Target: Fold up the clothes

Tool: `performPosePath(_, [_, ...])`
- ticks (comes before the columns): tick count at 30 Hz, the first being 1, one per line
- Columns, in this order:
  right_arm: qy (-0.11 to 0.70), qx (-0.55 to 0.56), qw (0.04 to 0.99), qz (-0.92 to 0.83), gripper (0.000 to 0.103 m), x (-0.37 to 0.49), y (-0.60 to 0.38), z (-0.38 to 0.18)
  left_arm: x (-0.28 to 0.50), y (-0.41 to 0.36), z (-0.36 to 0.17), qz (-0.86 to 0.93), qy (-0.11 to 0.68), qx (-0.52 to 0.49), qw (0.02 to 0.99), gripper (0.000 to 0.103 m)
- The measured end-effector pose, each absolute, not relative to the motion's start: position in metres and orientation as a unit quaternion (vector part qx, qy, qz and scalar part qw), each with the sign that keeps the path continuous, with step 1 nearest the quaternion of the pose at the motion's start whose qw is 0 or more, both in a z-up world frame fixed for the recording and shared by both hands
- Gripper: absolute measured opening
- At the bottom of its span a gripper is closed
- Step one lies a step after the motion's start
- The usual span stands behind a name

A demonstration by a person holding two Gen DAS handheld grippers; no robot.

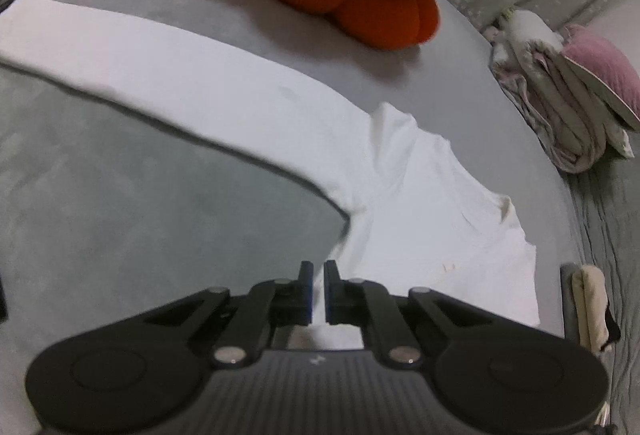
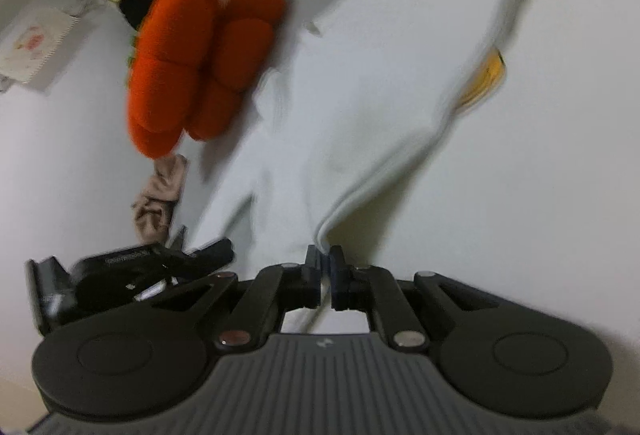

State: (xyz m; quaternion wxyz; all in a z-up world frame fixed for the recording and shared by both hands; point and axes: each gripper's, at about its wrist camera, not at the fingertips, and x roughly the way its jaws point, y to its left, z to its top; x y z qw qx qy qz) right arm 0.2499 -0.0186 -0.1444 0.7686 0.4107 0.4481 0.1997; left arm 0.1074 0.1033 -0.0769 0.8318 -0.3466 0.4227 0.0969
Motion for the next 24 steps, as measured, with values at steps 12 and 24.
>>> performPosePath(12, [0.487, 0.284, 0.792, 0.233, 0.04, 0.281, -0.052, -0.104, 0.113, 0.092, -0.07, 0.037, 0.418, -0.336, 0.843, 0.01])
performPosePath(24, [0.376, 0.134, 0.914, 0.072, 0.0, 0.314, -0.129, -0.107, 0.122, 0.041, -0.093, 0.008, 0.46, -0.236, 0.856, 0.02])
